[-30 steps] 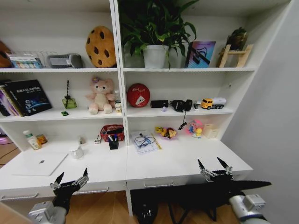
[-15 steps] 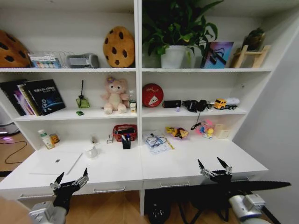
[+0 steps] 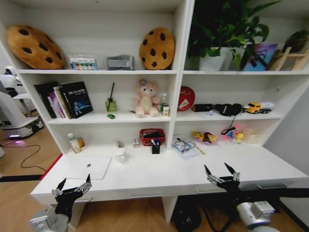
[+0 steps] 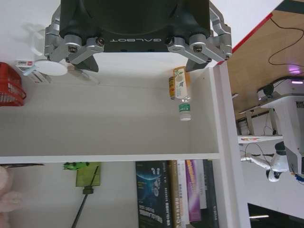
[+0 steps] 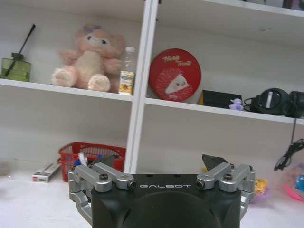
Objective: Organize the objects on the table.
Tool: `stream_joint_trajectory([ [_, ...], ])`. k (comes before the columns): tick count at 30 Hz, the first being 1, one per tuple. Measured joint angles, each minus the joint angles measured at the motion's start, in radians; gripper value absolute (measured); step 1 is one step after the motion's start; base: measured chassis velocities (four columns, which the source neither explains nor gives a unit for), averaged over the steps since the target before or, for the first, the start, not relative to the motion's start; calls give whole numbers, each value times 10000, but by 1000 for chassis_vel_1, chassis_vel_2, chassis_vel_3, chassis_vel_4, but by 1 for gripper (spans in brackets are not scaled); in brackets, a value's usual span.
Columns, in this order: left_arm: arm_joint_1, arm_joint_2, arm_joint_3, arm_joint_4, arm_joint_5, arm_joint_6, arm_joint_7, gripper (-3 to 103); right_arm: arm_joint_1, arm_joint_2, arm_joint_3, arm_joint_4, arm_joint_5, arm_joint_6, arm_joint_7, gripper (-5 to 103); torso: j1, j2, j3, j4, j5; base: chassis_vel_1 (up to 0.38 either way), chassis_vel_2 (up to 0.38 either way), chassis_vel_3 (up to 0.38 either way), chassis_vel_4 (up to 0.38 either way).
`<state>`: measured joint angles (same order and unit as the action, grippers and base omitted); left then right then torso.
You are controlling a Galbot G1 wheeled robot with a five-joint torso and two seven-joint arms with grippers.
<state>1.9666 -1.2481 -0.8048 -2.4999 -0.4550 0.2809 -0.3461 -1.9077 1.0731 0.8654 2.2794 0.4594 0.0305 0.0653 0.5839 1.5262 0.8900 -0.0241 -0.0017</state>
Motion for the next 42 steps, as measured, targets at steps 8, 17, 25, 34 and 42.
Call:
stream_joint_trajectory([
  [8, 1, 0, 1, -2, 0, 0, -3, 100, 0, 0, -2, -3, 1, -1, 0, 100, -1, 0, 0, -1, 27, 349, 336, -346, -338],
  [17, 0, 0, 0, 0, 0, 0, -7, 100, 4, 0, -2, 0, 0, -1, 0, 100, 0, 0, 1, 7, 11, 122, 124, -105, -98],
  [25, 0, -2, 6, -2, 0, 0, 14, 100, 4, -3, 2, -6, 1, -1, 1, 100, 3, -3, 3, 1, 21, -61, -13, 33, 16],
  [34, 0, -1, 2, -2, 0, 0, 11, 100, 1, -1, 0, -6, 0, -1, 1, 100, -1, 0, 0, -1, 14, 120, 120, -141, -99],
  [42, 0, 0, 0, -1, 0, 0, -1, 100, 3, 0, -2, -2, 0, -1, 0, 100, 1, 0, 1, 4, 14, 80, 88, -111, -80],
])
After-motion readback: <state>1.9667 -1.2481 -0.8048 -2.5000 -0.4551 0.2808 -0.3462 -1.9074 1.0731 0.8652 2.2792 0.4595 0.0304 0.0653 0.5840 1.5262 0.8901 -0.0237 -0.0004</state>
